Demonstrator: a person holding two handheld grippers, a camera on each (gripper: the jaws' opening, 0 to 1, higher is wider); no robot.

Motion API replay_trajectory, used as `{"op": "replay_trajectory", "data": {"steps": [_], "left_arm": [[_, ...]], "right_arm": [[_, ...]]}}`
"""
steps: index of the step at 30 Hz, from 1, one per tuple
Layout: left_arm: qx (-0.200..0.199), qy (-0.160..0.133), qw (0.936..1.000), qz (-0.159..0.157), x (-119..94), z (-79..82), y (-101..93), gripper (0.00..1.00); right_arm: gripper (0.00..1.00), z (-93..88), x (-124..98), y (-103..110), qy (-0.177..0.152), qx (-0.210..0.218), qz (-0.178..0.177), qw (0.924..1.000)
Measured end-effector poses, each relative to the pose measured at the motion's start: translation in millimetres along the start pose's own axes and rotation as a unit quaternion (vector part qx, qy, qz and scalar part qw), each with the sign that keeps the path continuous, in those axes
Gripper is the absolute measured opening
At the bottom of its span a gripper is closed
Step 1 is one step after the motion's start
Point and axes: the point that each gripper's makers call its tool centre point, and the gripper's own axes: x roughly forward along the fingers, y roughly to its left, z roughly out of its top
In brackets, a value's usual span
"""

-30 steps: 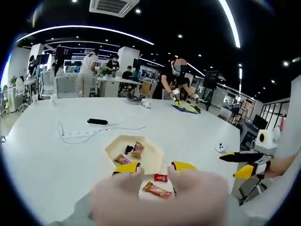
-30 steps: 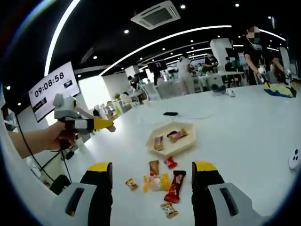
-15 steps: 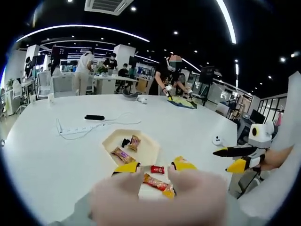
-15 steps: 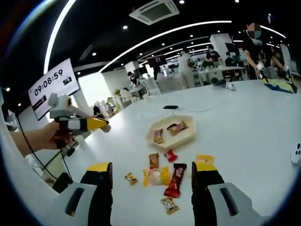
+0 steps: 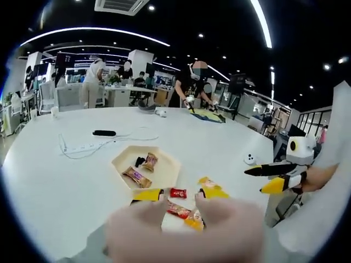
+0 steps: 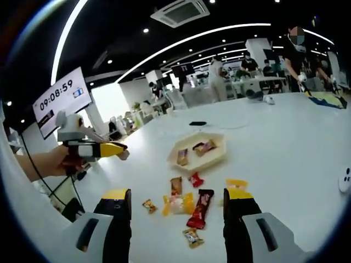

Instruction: Place the target food into the container with the food tongs after gripping and lifting it, then release it inside without dropping or visibly crushing the food.

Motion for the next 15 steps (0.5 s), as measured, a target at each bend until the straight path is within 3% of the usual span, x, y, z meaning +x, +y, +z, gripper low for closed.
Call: {"op": "replay_trajectory", "data": {"steps": [15], "left_arm": [[0.020,0.019,0.9995,-0.012,-0.5,-18.1,-11.6,0.25]], "right_arm": [[0.69,-8.1,-2.5,5.3,0.008,0.001,0.002,1.0000]]}}
